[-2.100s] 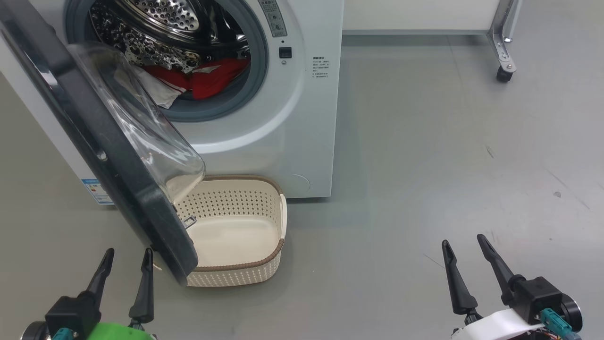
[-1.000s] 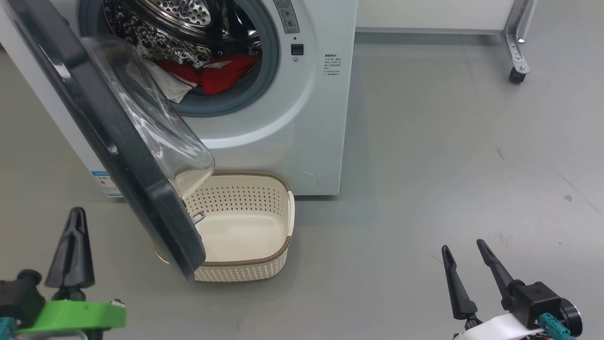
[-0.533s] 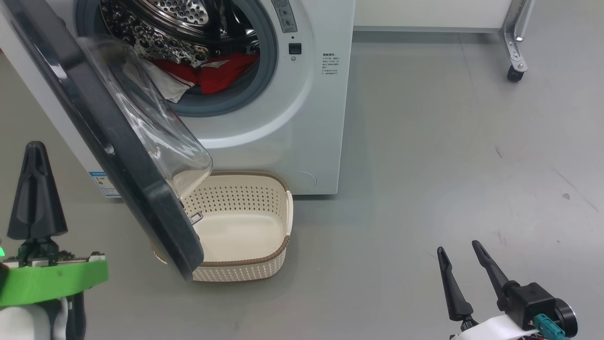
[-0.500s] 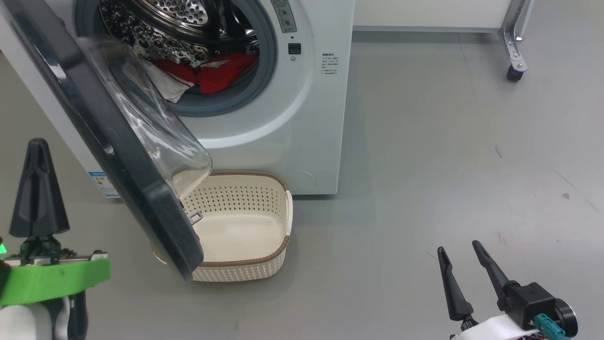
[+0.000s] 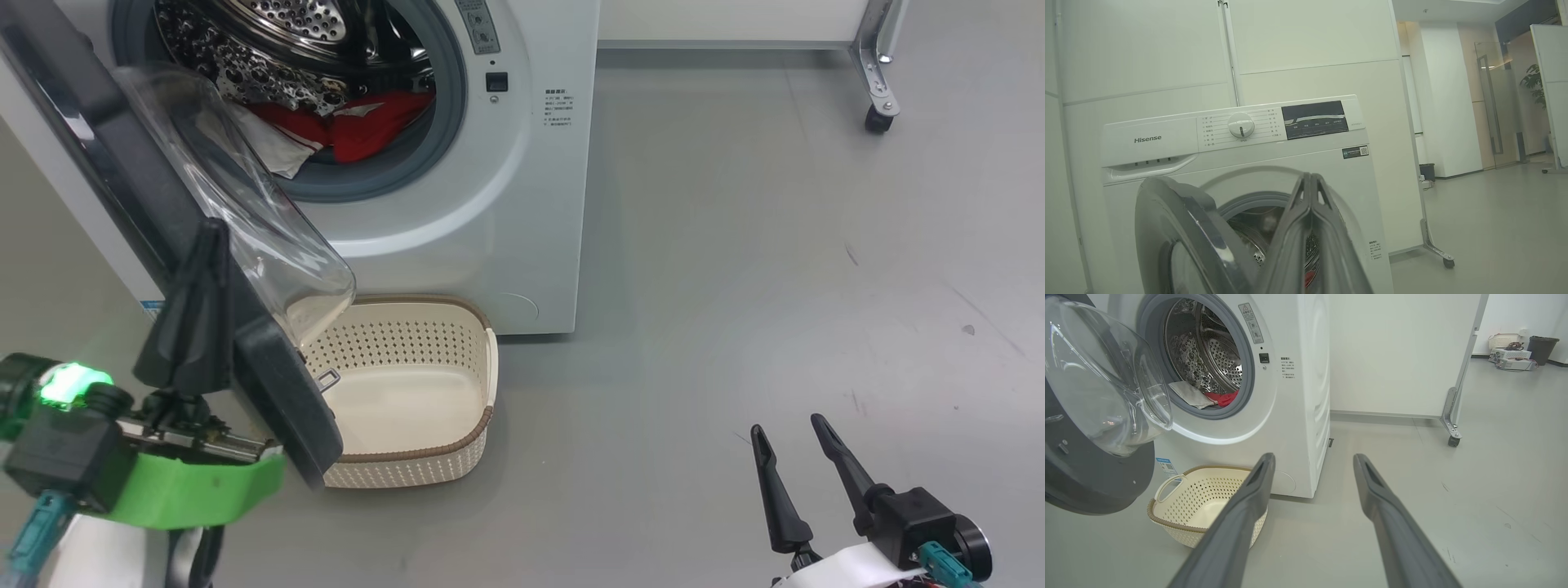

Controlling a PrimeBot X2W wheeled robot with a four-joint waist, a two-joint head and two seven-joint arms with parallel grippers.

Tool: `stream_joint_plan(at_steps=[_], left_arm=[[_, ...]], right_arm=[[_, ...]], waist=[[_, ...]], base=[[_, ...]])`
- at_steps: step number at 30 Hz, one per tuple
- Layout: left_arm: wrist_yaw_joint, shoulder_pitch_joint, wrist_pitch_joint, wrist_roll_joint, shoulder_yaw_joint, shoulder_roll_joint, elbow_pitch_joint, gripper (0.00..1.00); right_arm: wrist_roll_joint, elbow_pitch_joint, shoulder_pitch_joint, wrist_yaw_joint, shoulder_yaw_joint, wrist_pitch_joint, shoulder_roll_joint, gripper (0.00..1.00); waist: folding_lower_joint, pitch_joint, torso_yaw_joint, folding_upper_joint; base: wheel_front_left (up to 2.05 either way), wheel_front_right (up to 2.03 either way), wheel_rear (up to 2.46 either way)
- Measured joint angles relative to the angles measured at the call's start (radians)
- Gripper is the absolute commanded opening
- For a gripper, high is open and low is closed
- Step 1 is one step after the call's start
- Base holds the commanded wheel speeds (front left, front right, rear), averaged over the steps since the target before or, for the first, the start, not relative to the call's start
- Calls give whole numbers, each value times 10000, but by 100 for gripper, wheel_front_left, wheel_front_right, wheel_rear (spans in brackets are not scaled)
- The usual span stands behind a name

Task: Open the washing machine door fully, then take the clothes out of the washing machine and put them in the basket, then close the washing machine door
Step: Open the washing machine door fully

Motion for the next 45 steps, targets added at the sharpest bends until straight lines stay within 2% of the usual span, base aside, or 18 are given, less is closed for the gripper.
stream_joint_plan(at_steps=[9,16,25,32,45], left_arm=[[0,39,163,-84,-1313,65,627,0],[-2,240,642,-199,-1964,102,1419,0],[0,514,1325,-514,-1854,35,2698,0],[102,506,1413,-767,-1436,-140,3260,0],[104,405,1423,-993,-1285,-171,3816,0]], right_arm=[[-61,44,-1,81,-98,0,115,100],[-109,115,-3,109,-174,0,221,100],[-182,211,-7,209,-236,0,353,100],[-180,232,-16,265,-351,0,445,100],[-267,313,-51,368,-439,0,558,100]], waist=[[0,53,-166,0],[0,87,-279,0],[0,174,-430,0],[0,238,-515,0],[0,387,-587,0]], base=[[0,0,0],[0,0,0],[0,0,0],[0,0,0],[0,0,0]])
